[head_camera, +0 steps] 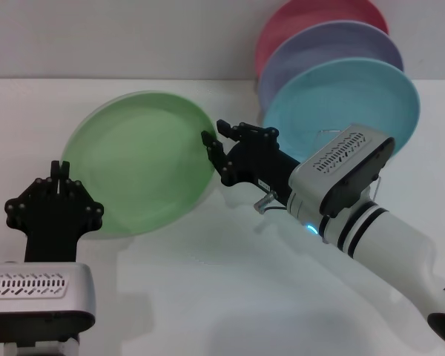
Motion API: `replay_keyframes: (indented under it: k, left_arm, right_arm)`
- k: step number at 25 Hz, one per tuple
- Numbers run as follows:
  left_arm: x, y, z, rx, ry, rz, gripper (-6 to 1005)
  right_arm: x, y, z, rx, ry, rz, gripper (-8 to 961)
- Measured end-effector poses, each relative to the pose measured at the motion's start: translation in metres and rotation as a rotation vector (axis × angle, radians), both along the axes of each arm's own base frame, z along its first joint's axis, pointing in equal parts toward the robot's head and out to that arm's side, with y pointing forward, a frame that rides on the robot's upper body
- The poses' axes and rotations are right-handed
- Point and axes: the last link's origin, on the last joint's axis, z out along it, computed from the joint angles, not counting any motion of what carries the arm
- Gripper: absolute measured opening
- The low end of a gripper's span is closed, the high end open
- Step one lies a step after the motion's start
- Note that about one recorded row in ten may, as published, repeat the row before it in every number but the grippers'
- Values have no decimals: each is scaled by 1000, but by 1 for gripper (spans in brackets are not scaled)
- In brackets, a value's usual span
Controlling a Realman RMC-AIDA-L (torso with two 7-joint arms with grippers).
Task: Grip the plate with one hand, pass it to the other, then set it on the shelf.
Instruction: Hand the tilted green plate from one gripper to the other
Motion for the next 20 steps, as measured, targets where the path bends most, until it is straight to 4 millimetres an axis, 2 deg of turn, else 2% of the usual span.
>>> replay_keyframes:
  k: [7,9,15,20]
  left_arm:
    - [0,1,0,-3,1,-2,94]
    - [0,1,-1,-4,2,-4,96]
    - [1,2,-1,-6,3,-6,102]
    - [1,2,-1,-8,3,-6,106]
  right_arm:
    - [-1,0,0,-1,1,1,311]
    - [-1,0,0,-1,1,1,221]
    - [-1,-1,-1,-4,-1,2,224]
    - [-1,-1,-1,-7,-2,4,183]
